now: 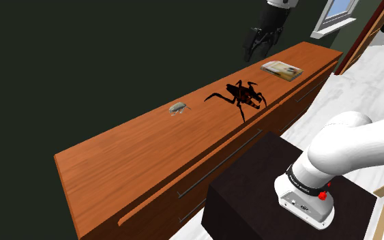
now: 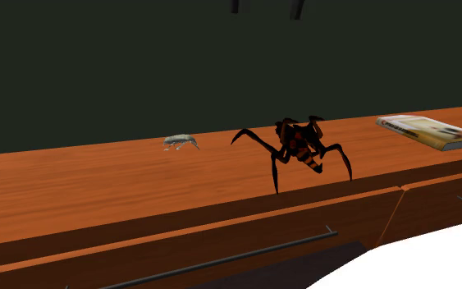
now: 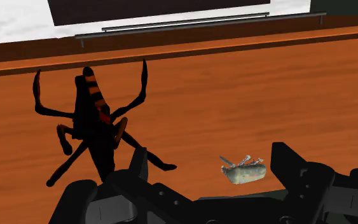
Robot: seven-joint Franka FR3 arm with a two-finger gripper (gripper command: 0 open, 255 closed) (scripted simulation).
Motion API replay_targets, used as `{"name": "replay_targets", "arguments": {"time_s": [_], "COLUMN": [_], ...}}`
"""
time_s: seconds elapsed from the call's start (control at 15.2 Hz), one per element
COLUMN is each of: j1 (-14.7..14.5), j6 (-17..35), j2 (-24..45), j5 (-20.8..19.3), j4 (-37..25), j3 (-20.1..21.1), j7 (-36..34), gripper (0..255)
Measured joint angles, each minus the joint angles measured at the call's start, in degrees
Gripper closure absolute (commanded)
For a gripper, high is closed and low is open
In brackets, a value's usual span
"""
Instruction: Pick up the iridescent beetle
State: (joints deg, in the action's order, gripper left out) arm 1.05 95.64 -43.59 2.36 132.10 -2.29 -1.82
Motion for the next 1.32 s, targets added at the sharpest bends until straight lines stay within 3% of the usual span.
{"name": "replay_targets", "arguments": {"time_s": [0.46,1.32], "j1": [-3.29,-10.53], "j6": [7.24,22.41], "j2": [8.57,34.87], "j5": [-1.16,-2.01], "j4": [-0.22,-8.89], "j3": [-1.53,-2.32], "j7": [9.29,32.24], "gripper": [0,0]}}
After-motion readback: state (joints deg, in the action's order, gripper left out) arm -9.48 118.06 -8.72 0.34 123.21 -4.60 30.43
